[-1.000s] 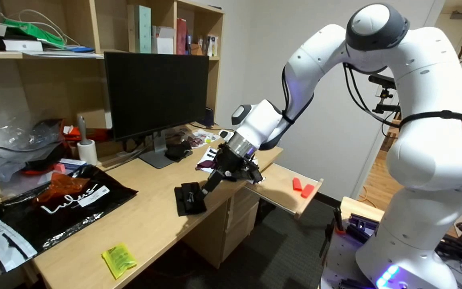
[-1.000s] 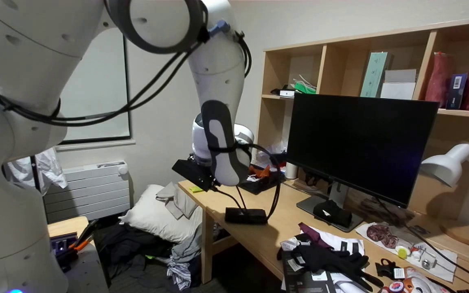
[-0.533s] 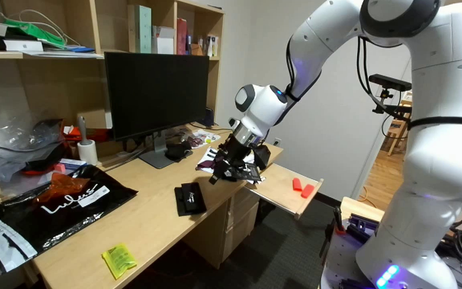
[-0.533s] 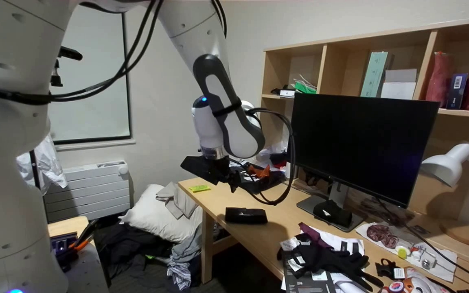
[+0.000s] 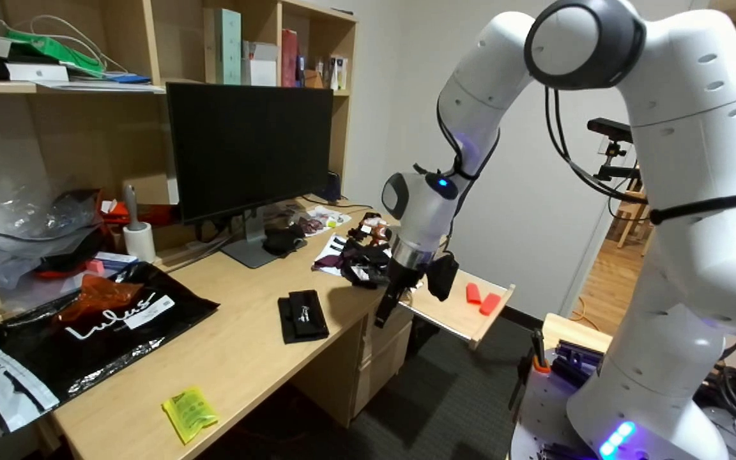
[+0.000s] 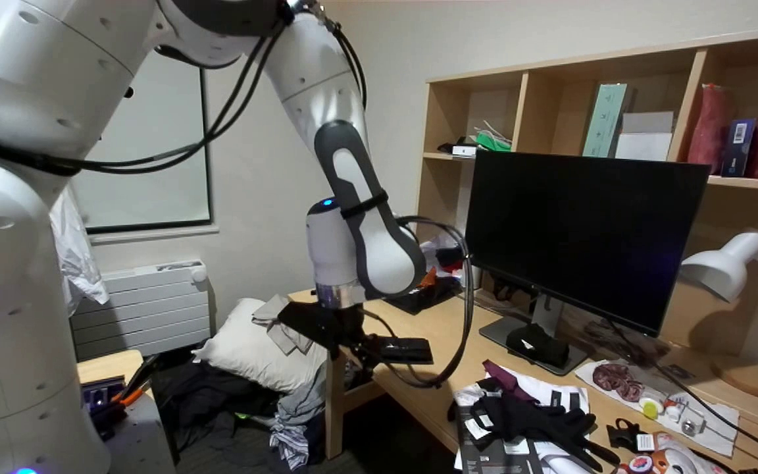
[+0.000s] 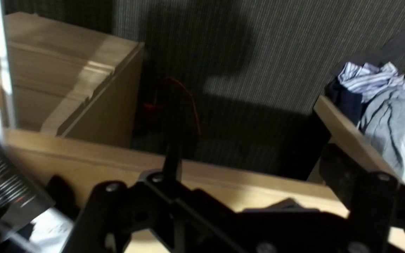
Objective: Move the black cloth to the right
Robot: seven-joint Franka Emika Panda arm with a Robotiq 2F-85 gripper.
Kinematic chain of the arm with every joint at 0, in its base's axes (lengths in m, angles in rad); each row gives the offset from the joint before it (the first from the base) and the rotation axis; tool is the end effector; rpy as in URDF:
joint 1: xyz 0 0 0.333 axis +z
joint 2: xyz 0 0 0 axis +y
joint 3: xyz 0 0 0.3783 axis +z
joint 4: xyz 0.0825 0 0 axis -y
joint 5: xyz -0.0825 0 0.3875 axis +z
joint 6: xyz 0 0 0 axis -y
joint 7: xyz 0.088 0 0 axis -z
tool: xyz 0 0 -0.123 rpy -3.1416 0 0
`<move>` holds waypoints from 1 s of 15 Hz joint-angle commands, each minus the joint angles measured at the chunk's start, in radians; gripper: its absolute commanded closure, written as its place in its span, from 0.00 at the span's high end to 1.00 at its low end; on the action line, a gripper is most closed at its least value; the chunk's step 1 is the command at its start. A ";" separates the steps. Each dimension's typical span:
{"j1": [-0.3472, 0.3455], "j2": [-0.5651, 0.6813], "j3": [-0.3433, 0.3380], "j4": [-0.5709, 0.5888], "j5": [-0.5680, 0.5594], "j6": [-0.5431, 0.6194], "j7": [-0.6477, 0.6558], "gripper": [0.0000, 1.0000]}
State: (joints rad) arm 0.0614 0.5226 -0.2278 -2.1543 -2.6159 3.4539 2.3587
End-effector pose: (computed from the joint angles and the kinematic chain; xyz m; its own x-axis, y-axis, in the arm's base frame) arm 0.4575 -0.0184 0.1818 0.9648 0.1664 0.2038 0.1662 -0.9859 0.0181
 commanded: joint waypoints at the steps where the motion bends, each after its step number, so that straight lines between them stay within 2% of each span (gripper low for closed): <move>1: -0.002 0.041 0.029 0.000 0.001 -0.002 0.000 1.00; 2: 0.029 0.080 -0.003 -0.019 0.137 0.000 -0.143 1.00; 4: 0.026 0.123 0.022 -0.012 0.145 -0.002 -0.149 1.00; 15: 0.010 0.124 0.022 0.001 0.146 -0.001 -0.149 1.00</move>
State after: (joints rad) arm 0.0346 0.6484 -0.1422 -2.1309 -2.6125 3.4479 2.3588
